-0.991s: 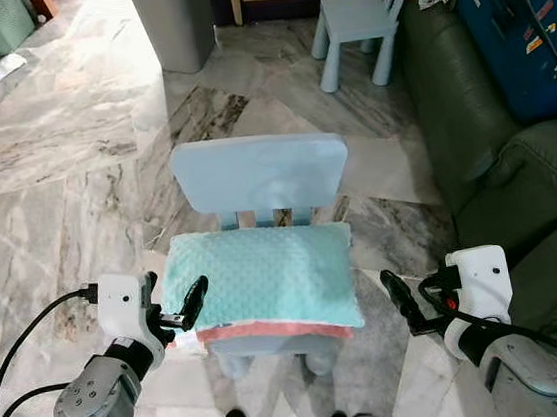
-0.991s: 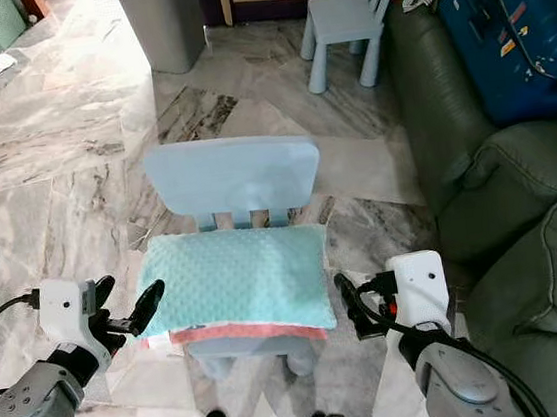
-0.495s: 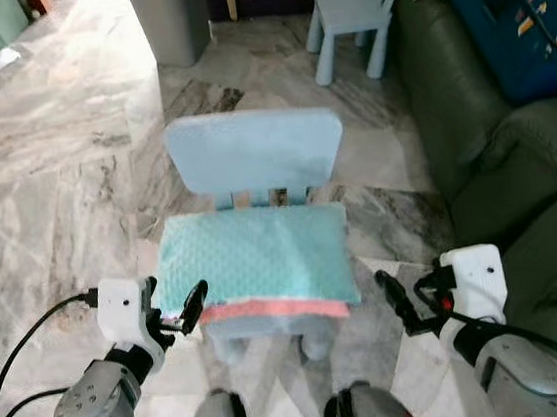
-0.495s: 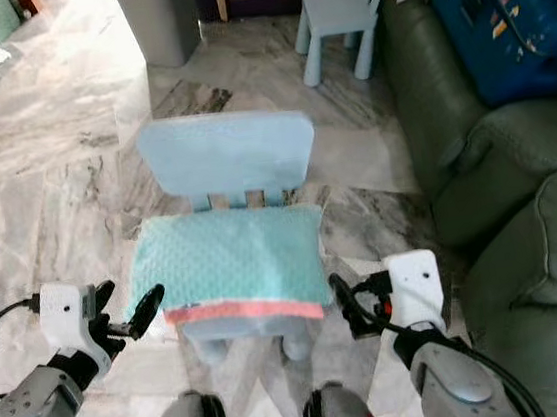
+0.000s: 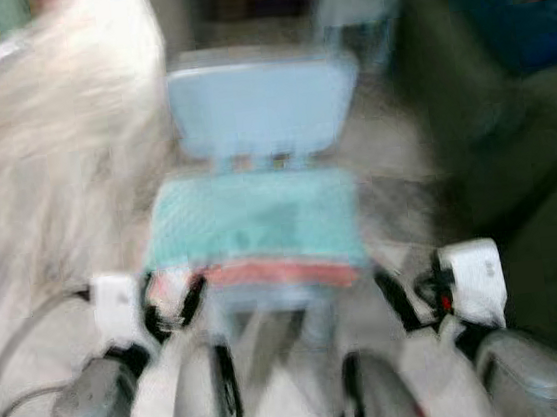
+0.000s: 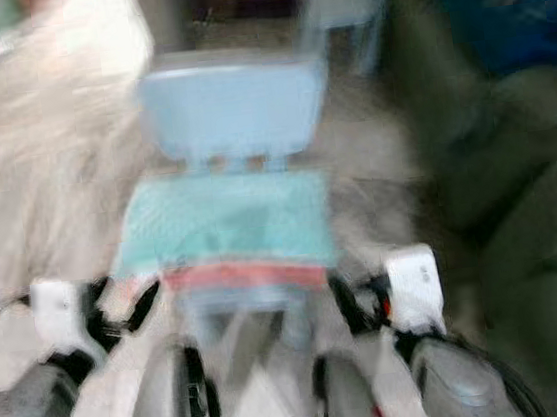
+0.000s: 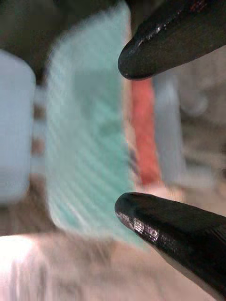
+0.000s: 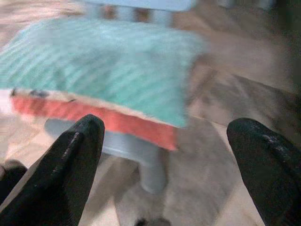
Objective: Move the pillow to the sofa
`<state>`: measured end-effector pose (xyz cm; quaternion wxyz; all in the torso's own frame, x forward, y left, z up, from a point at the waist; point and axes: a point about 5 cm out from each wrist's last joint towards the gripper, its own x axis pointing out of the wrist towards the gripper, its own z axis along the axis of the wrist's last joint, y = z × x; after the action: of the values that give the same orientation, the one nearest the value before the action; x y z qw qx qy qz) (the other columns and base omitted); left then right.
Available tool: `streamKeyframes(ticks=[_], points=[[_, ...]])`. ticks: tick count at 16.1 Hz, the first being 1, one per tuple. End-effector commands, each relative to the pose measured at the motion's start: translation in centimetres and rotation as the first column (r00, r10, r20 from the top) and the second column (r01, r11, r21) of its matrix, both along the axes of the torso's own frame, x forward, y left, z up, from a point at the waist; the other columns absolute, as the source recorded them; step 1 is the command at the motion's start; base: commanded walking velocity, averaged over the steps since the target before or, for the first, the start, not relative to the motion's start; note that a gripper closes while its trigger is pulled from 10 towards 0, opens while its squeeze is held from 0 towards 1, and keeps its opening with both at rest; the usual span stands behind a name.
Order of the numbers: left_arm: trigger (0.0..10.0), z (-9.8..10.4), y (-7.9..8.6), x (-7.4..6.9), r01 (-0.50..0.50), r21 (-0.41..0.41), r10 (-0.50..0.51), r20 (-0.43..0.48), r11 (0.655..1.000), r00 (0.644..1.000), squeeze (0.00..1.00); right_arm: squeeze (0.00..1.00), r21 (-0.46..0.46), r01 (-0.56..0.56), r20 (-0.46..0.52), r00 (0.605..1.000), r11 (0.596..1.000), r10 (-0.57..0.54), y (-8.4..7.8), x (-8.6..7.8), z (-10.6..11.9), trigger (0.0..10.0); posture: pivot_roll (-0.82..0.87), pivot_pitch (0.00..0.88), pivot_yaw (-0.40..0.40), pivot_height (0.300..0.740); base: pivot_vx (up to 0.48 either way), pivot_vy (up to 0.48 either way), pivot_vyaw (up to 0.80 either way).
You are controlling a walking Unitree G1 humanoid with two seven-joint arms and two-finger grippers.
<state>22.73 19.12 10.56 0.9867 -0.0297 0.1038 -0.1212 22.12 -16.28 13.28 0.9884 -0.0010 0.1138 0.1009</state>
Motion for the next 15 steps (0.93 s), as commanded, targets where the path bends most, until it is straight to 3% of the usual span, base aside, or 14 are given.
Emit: streamKeyframes(ticks=[1,8,15], points=[[10.0,-0.4,0.0,-0.1,-0.004,0.008,0.004,-0.025,1.000,1.000,0.00,0.00,0.005,0.010,-0.041,0.999,1.000,-0.009,-0.1,-0.5,-1.0,10.0,-0.03,0.269,-0.028,0.550,0.000,0.000,0.00],[10.0,-0.6,0.3,-0.4,-0.033,0.040,0.035,-0.037,0.999,0.999,0.00,0.00,-0.006,0.009,-0.045,0.999,1.000,-0.009,-0.3,-0.3,-1.2,10.0,-0.03,0.272,-0.028,0.477,0.000,0.000,0.00],[10.0,-0.5,1.6,-0.3,-0.122,0.125,0.126,-0.025,0.985,0.992,0.00,0.00,-0.016,0.004,-0.042,0.999,1.000,-0.004,-0.6,0.0,-1.3,10.0,-0.03,0.277,-0.028,0.394,0.000,0.000,0.00]])
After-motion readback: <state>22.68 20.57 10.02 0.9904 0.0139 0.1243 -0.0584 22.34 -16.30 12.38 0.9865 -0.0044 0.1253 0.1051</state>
